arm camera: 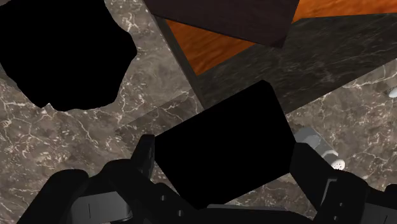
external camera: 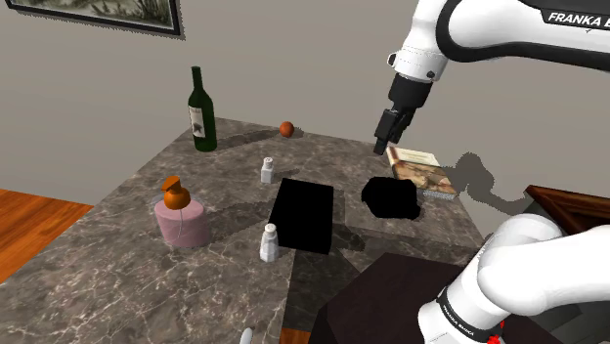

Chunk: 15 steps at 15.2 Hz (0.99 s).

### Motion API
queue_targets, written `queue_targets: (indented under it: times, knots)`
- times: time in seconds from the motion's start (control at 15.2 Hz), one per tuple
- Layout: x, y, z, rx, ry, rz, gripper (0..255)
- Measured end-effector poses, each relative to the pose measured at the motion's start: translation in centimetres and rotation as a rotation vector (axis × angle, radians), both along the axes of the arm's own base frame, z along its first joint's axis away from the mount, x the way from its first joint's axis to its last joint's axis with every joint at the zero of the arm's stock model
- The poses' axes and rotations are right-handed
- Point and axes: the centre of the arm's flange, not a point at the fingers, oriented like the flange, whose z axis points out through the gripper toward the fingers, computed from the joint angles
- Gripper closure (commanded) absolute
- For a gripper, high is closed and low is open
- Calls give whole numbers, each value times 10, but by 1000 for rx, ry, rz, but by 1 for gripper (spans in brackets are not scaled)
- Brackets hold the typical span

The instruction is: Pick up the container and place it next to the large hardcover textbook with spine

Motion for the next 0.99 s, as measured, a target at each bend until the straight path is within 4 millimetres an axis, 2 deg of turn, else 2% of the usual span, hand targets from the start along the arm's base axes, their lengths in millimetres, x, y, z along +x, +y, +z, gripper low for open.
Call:
queue_targets:
  times: [0.13,0.26,0.99]
  knots:
    - [5,2,-2,-1,2,-2,0]
    - [25,9,-8,-4,10,-7,0]
    - [160,49,-71,-26,65,-44,0]
